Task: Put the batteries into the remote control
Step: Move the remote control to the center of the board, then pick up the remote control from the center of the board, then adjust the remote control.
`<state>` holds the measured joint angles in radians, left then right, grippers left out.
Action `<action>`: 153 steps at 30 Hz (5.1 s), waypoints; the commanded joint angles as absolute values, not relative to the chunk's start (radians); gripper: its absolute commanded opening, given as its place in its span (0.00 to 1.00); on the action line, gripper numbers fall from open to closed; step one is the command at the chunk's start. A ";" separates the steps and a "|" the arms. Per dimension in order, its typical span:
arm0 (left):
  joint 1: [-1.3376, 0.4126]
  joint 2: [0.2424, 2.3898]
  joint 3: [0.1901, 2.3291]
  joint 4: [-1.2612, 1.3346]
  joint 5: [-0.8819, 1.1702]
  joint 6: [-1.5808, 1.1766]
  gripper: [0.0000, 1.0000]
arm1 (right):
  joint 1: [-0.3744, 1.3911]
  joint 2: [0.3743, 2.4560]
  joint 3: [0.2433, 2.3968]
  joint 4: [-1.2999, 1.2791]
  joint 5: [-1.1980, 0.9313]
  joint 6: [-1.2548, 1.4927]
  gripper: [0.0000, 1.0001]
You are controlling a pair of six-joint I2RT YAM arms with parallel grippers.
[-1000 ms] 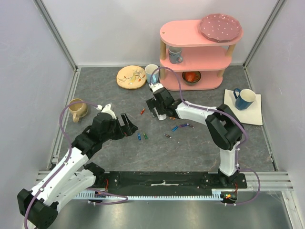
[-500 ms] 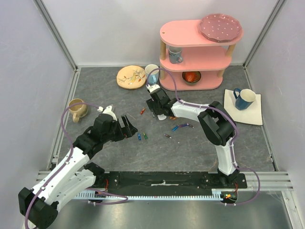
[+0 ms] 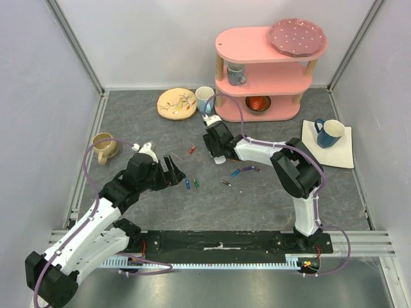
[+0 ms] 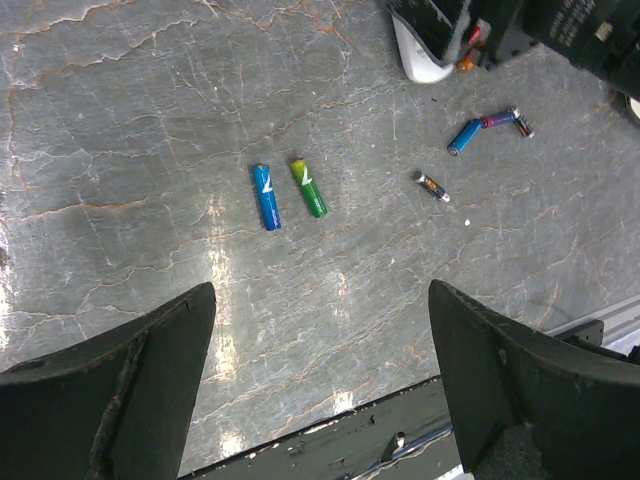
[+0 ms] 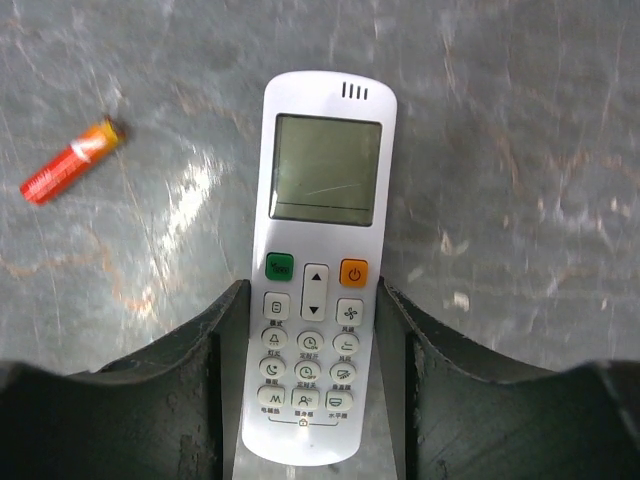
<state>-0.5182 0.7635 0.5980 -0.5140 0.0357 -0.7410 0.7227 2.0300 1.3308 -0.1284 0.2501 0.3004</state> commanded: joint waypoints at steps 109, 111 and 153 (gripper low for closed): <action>-0.828 1.820 1.198 -0.485 -0.279 -0.632 0.25 | 1.057 0.910 0.610 -0.359 0.551 0.765 0.96; -0.830 1.754 1.171 -0.469 -0.284 -0.634 0.15 | 1.054 0.896 0.620 -0.367 0.557 0.759 0.96; -0.489 1.086 0.204 1.629 0.661 -1.335 0.02 | 1.055 0.802 0.428 0.548 -0.146 0.773 0.98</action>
<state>-0.4946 1.0737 0.1970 1.2530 0.6064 -1.2407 1.0565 0.7368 0.3752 0.4816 -0.0841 0.7704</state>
